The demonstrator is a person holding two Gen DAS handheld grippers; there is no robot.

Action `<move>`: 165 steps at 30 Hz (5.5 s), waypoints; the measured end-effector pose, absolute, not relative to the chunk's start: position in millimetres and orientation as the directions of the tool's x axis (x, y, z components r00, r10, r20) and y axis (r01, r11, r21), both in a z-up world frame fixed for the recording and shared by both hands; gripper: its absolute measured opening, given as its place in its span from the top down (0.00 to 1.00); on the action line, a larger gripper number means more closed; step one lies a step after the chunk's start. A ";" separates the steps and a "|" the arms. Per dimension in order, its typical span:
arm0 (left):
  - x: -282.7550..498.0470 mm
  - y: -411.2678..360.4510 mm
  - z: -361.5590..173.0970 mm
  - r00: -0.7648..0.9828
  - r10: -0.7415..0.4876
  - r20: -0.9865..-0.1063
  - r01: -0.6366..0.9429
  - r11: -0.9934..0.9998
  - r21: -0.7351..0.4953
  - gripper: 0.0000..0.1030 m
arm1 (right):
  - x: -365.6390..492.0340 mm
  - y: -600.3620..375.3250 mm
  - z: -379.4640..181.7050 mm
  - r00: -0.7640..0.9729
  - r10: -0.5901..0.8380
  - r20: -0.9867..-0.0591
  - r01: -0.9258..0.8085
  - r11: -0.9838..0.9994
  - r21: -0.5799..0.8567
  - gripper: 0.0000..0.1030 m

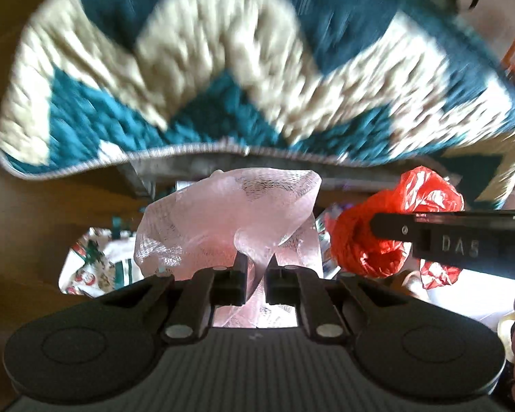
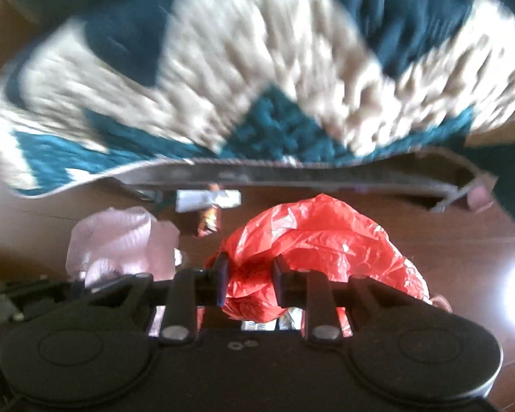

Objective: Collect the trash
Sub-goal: 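Close left tool on pink mesh bag while right tool grips red plastic bag, then carry both bags over the teal wastebasket and open both tools, then withdraw both tools from the wastebasket and lower toward the floor trash, then grasp yellow-white bottle with left tool while right tool grasps crumpled foil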

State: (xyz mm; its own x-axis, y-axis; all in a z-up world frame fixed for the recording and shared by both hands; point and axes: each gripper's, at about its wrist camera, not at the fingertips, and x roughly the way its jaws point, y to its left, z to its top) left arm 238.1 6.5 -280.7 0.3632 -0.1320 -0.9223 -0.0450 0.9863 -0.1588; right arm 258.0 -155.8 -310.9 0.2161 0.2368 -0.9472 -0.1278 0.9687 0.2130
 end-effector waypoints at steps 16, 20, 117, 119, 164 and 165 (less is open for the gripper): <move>200.4 24.5 -63.7 0.670 -0.135 -0.730 -0.001 0.983 -0.183 0.91 | 203.3 -162.8 -61.9 0.568 0.348 -0.746 -0.427 0.899 0.095 0.77; 203.6 25.0 -4.3 0.733 -0.144 -0.665 0.041 0.985 -0.168 0.91 | 202.7 -162.3 -6.0 0.631 0.368 -0.683 -0.468 0.883 0.044 0.77; 198.9 30.3 74.8 0.696 -0.132 -0.705 0.136 0.989 -0.052 0.30 | 209.9 -156.2 67.1 0.656 0.400 -0.641 -0.507 0.862 0.019 0.09; 194.2 30.3 60.6 0.686 -0.139 -0.714 0.129 0.989 -0.070 0.28 | 205.5 -159.5 55.3 0.648 0.395 -0.651 -0.495 0.868 0.034 0.07; 254.4 -52.8 -491.2 -0.072 -0.081 -0.994 0.067 0.994 -0.086 0.17 | 288.7 -246.3 -505.2 -0.136 0.222 -0.965 0.352 0.922 0.163 0.11; 254.8 -55.5 -499.3 -0.083 -0.077 -0.994 0.070 0.994 -0.083 0.17 | 289.5 -245.5 -513.3 -0.144 0.223 -0.964 0.358 0.920 0.160 0.11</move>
State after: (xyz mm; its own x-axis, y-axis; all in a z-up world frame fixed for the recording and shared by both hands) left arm 254.8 -55.5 -499.3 -0.0834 -0.0771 -0.9935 0.0704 0.9941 -0.0830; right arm 289.5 -245.5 -513.3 -0.1442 0.2233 -0.9640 0.3576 0.9201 0.1597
